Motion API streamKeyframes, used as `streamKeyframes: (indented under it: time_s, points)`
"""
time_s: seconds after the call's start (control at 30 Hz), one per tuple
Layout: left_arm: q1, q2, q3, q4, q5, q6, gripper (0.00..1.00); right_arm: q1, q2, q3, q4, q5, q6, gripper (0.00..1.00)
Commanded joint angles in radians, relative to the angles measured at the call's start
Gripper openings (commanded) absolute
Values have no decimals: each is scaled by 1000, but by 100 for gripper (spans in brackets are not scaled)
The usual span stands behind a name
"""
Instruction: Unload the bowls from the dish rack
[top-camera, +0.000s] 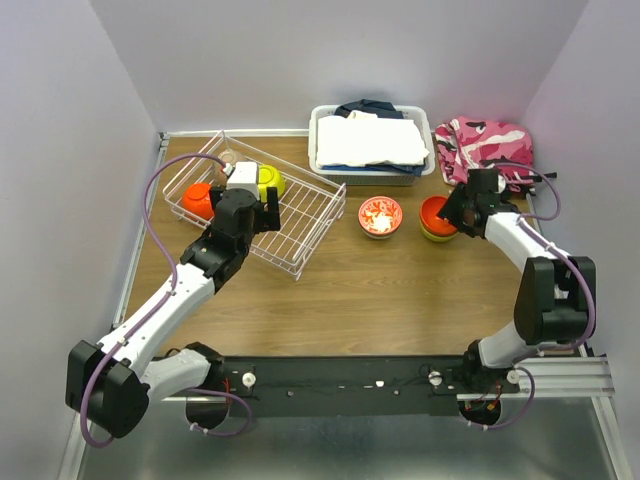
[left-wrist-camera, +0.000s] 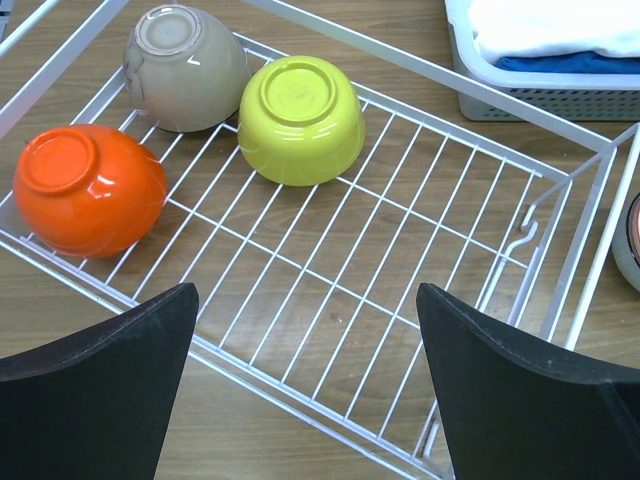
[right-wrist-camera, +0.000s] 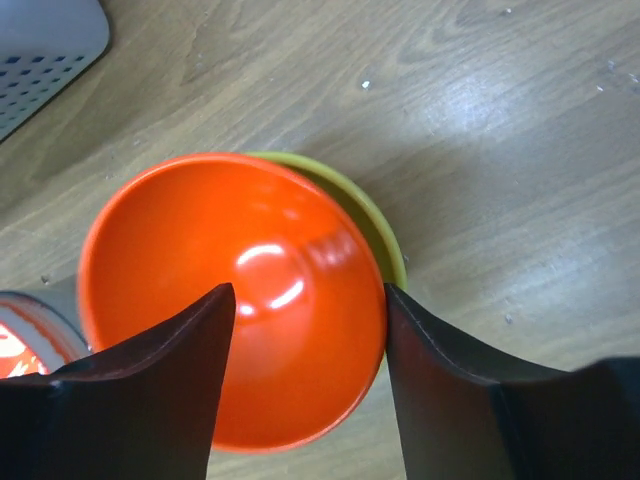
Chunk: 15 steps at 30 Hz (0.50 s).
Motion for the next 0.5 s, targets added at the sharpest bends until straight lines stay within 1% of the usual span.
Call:
streamKeyframes:
  time_s: [0.0,0.3,0.43,0.47]
  points:
    - [3,10,28,10,-32,8,99,-4,-98,39,-88,-8,-22,74]
    - [5,52,39,-6,-48,0,99,-2,-304,58,-152,-6,-39,75]
    - [5,70,41,-11,-62,10,99,-4,-379,43,-146,-31,-59,75]
    - [5,81,45,-13,-70,14,99,-2,-398,35,-123,-58,-64,75]
